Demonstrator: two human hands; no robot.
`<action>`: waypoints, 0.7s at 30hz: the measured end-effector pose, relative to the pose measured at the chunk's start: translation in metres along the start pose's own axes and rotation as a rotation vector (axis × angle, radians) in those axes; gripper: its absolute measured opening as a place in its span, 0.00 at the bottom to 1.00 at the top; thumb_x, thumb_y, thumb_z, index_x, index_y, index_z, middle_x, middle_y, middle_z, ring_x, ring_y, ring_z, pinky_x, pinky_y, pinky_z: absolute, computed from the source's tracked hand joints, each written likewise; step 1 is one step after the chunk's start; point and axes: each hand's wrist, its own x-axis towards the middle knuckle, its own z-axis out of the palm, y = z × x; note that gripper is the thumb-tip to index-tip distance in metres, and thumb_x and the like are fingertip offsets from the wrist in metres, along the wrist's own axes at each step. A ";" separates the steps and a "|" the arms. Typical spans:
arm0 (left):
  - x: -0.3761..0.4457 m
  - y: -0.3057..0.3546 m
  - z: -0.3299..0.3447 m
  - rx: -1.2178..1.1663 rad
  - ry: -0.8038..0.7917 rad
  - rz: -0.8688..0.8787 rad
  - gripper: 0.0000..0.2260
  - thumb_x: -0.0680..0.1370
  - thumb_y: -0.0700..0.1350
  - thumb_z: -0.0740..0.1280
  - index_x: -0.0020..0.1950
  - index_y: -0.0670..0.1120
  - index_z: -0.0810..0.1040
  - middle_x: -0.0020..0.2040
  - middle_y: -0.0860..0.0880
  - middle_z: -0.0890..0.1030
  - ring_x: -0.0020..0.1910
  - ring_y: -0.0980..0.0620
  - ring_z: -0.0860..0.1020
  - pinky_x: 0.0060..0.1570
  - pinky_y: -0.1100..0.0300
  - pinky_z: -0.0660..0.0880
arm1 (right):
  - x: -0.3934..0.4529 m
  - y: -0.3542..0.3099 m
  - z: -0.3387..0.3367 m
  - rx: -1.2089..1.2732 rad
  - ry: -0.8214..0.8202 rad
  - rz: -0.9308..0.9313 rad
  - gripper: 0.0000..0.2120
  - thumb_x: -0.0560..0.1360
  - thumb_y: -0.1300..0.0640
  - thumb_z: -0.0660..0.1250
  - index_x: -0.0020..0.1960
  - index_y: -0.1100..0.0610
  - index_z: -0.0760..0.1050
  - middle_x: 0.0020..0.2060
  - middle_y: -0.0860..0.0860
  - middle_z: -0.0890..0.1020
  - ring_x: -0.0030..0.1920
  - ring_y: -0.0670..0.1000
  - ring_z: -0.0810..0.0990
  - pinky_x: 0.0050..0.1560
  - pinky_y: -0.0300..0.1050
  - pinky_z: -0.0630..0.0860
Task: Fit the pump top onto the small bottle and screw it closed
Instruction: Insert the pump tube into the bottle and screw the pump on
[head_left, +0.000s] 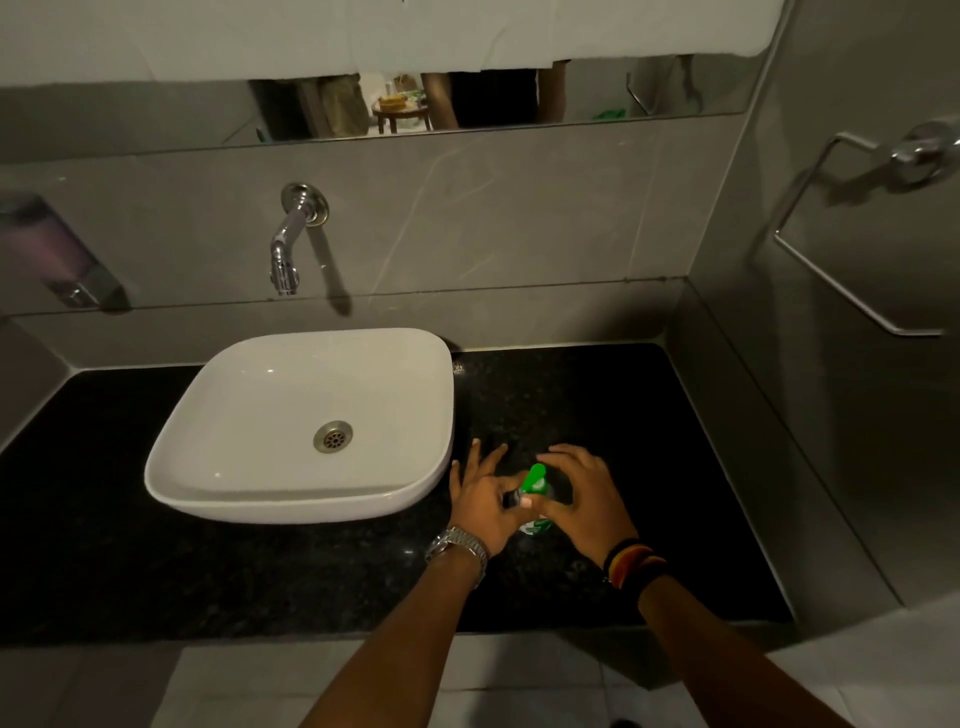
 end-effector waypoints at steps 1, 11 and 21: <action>-0.001 0.001 0.000 -0.005 0.001 -0.008 0.20 0.71 0.64 0.71 0.62 0.64 0.80 0.80 0.51 0.63 0.81 0.47 0.45 0.77 0.41 0.37 | -0.001 0.002 -0.001 -0.005 -0.030 -0.036 0.21 0.70 0.44 0.73 0.61 0.51 0.79 0.64 0.45 0.75 0.64 0.47 0.69 0.65 0.45 0.70; -0.001 0.004 -0.002 0.012 0.003 -0.013 0.17 0.72 0.61 0.71 0.59 0.59 0.83 0.80 0.52 0.63 0.81 0.47 0.45 0.76 0.42 0.37 | 0.004 -0.003 -0.001 -0.015 -0.036 0.016 0.21 0.68 0.44 0.75 0.59 0.50 0.79 0.62 0.43 0.74 0.62 0.46 0.69 0.61 0.39 0.65; 0.000 0.003 0.000 0.030 0.011 -0.013 0.17 0.72 0.62 0.71 0.57 0.58 0.84 0.79 0.52 0.64 0.81 0.47 0.46 0.76 0.42 0.37 | 0.007 -0.001 0.006 -0.009 -0.044 0.041 0.20 0.69 0.44 0.75 0.58 0.52 0.81 0.62 0.44 0.75 0.63 0.47 0.70 0.62 0.41 0.68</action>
